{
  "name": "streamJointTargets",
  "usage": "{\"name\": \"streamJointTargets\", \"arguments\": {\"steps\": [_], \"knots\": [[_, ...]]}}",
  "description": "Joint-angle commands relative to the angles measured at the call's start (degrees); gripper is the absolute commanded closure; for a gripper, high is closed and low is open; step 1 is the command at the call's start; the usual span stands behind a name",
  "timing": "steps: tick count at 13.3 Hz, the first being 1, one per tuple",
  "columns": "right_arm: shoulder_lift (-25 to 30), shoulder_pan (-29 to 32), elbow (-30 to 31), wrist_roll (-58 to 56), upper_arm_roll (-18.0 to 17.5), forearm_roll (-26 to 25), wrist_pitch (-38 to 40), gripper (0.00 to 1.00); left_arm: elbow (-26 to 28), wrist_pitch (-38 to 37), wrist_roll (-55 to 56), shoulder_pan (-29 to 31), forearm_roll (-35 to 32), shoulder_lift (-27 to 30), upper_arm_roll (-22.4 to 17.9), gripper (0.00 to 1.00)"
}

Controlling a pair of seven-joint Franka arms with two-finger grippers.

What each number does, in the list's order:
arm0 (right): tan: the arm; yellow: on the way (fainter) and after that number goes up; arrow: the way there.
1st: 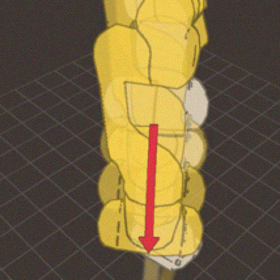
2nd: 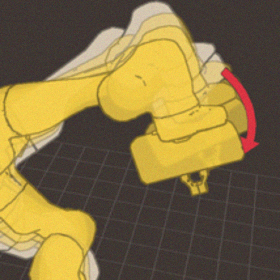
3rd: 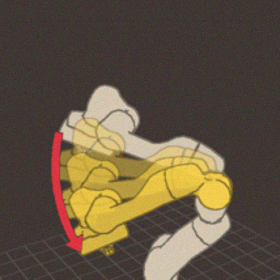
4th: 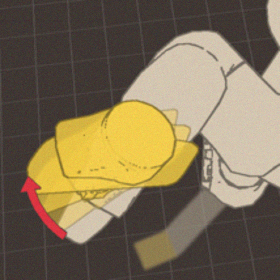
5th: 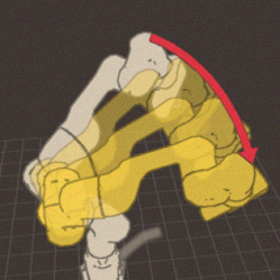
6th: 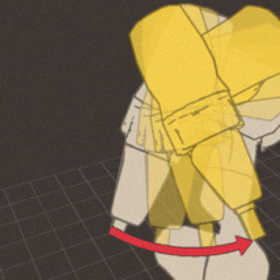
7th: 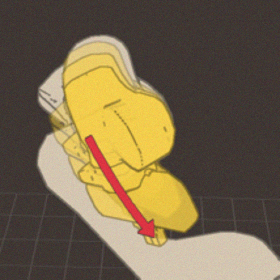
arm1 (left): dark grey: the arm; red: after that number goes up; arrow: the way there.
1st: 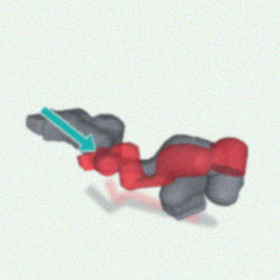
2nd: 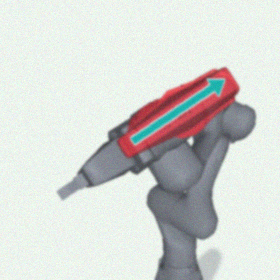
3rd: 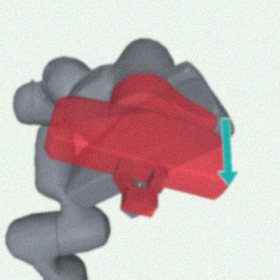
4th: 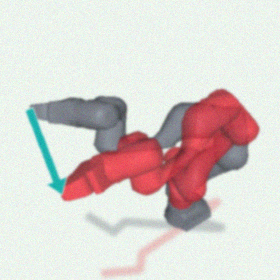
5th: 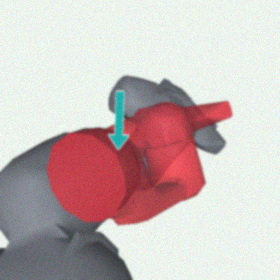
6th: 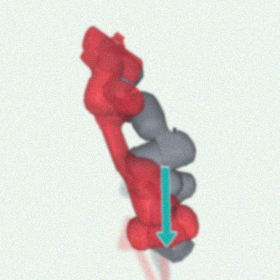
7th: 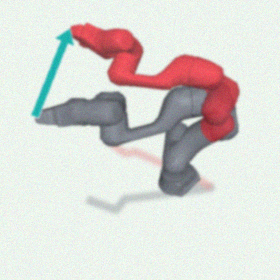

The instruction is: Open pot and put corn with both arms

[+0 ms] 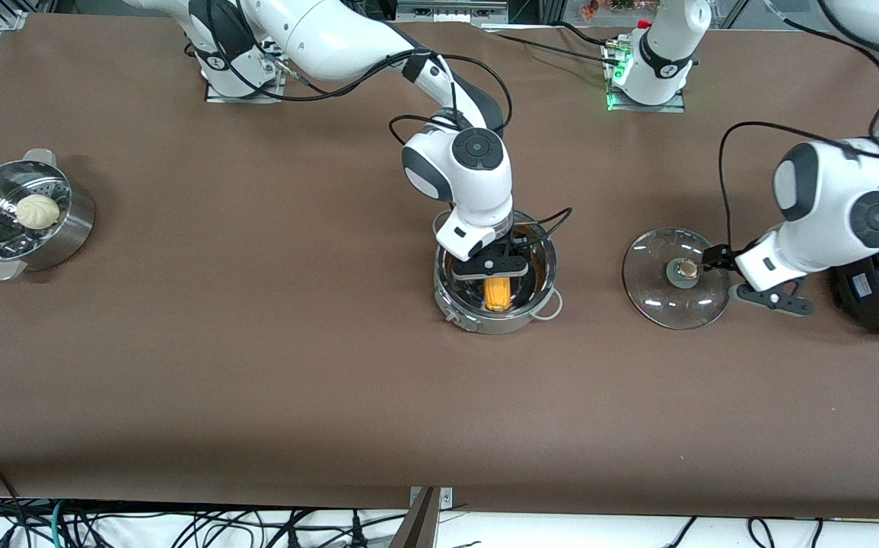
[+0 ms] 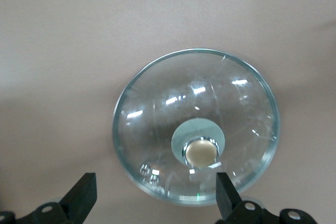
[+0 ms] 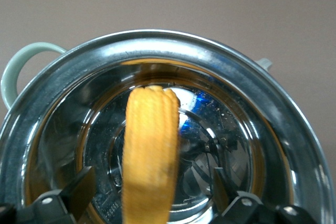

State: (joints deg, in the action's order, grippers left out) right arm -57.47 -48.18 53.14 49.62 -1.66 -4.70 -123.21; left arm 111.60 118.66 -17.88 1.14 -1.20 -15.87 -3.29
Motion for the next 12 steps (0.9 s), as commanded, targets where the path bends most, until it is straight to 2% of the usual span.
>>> {"name": "streamJointTargets", "arguments": {"steps": [1, 3, 5, 6, 8, 10, 12], "knots": [[2.88, -0.25, -0.23, -0.40, 0.25, -0.75, 5.15, 0.00, -8.56, -10.88, -0.05, -0.17, 1.12, 0.66, -0.23, 0.00], [6.03, 0.10, -0.23, -3.20, 0.25, -0.75, 9.19, 0.00, -11.83, -14.06, 1.35, -0.17, 1.12, 1.80, -0.49, 0.01], [9.99, 0.71, -0.05, -5.76, 0.60, -0.75, 14.11, 0.00, -16.12, -21.06, 6.51, -0.17, 0.94, 2.51, 0.12, 0.02], [11.92, 0.89, -0.05, -6.46, 1.47, -0.66, 17.27, 0.00, -20.06, -25.98, 10.29, -0.26, 0.94, 2.95, 0.56, 0.06], [15.70, 1.33, 0.12, -12.22, 4.19, -0.31, 24.04, 0.00, -27.98, -34.25, 16.98, -0.26, 0.68, 3.13, 2.40, 0.06], [18.43, 3.51, 0.21, -21.02, 7.27, 0.91, 30.01, 0.00, -31.34, -37.53, 17.71, -0.26, 0.85, 3.74, 2.94, 0.01], [21.33, 6.94, 0.21, -21.94, 9.03, 2.15, 35.64, 0.00, -33.45, -39.64, 18.93, -0.35, 1.29, 4.36, 3.46, 0.00]]}}
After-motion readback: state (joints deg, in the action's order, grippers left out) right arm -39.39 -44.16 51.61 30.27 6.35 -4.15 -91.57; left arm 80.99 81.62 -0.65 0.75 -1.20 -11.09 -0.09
